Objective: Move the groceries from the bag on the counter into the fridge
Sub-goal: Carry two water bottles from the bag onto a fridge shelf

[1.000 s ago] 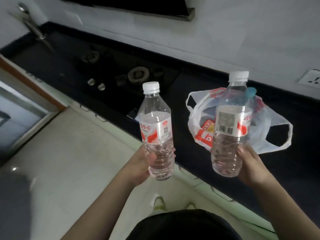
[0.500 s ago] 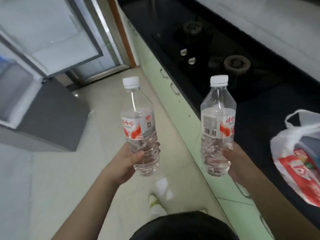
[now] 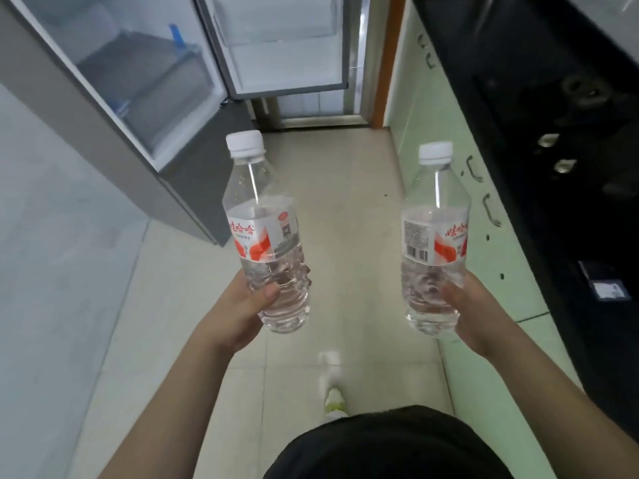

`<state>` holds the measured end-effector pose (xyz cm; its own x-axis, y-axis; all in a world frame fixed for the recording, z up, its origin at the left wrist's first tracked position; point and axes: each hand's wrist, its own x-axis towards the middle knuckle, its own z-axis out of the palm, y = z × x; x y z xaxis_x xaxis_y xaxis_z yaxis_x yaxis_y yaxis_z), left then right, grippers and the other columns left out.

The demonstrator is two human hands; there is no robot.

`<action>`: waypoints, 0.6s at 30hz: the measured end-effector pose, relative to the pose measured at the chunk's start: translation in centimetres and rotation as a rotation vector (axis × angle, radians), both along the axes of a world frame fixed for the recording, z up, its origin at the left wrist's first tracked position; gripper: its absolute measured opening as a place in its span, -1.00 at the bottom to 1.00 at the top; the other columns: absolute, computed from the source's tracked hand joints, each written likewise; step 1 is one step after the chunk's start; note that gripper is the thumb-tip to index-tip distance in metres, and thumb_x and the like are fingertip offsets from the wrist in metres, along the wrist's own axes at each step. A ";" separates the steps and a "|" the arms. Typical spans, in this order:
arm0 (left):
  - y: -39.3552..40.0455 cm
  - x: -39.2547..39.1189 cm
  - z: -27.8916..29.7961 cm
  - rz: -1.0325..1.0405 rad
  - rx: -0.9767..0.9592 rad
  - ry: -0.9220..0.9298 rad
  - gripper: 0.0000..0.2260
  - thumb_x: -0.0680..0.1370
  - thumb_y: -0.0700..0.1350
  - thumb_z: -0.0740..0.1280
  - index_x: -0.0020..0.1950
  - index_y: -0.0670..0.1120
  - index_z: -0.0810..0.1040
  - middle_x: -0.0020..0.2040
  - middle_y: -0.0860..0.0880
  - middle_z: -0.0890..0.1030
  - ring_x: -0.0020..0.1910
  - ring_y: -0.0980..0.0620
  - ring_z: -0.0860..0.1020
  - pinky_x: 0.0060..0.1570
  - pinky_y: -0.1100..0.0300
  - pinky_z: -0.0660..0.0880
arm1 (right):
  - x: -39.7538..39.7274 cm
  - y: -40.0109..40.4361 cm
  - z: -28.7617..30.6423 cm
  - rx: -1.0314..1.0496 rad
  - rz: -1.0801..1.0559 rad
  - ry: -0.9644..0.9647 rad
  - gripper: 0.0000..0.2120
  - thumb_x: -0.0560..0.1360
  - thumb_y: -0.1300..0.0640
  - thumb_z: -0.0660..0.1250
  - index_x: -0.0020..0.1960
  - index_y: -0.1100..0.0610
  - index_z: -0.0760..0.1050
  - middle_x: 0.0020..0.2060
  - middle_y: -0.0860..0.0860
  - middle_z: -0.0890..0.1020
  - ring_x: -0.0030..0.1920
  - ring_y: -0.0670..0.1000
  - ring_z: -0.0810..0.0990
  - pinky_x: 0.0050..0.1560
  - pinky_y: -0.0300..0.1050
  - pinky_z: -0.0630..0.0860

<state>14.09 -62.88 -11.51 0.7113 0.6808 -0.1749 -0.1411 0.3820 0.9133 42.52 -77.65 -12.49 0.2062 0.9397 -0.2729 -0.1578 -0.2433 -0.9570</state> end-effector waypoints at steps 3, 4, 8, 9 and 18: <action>1.3 -1.3 0.1 0.041 0.010 -0.027 -0.33 0.32 0.13 0.58 0.26 -0.23 0.49 0.10 -0.20 0.62 0.07 -0.20 0.59 0.10 -0.09 0.52 | -0.8 2.5 0.2 0.018 0.053 -0.051 -0.15 0.18 -0.43 0.45 0.36 -0.05 0.42 0.24 0.02 0.61 0.25 0.09 0.57 0.33 0.24 0.39; 1.7 -1.5 0.1 0.053 0.014 -0.037 -0.32 0.32 0.13 0.57 0.27 -0.24 0.48 0.10 -0.20 0.62 0.07 -0.20 0.59 0.10 -0.09 0.52 | -0.9 3.3 0.2 0.024 0.051 -0.059 -0.16 0.19 -0.43 0.46 0.36 -0.05 0.43 0.25 0.03 0.60 0.26 0.10 0.57 0.34 0.25 0.38; 3.2 -1.7 -0.2 0.129 -0.013 -0.061 -0.29 0.32 0.13 0.57 0.28 -0.26 0.46 0.10 -0.21 0.61 0.07 -0.21 0.59 0.11 -0.10 0.52 | -0.9 6.8 -0.2 0.031 0.043 -0.022 -0.08 0.11 -0.40 0.53 0.34 0.05 0.45 0.17 0.06 0.65 0.20 0.14 0.60 0.26 0.16 0.46; 3.7 -1.5 -0.4 0.139 -0.017 -0.062 -0.31 0.33 0.13 0.57 0.28 -0.25 0.47 0.10 -0.20 0.61 0.08 -0.21 0.59 0.11 -0.10 0.52 | -0.6 7.7 -0.3 0.031 0.053 -0.005 -0.02 0.08 -0.40 0.54 0.34 0.10 0.43 0.14 0.06 0.66 0.17 0.14 0.62 0.21 0.13 0.50; 10.2 2.5 -0.3 0.236 -0.012 -0.017 -0.42 0.32 0.12 0.58 0.21 -0.16 0.58 0.08 -0.18 0.64 0.06 -0.16 0.61 0.05 -0.03 0.55 | 3.5 16.9 -0.7 0.025 0.168 -0.030 -0.04 0.14 -0.45 0.47 0.37 0.07 0.41 0.20 0.10 0.62 0.22 0.16 0.59 0.32 0.34 0.38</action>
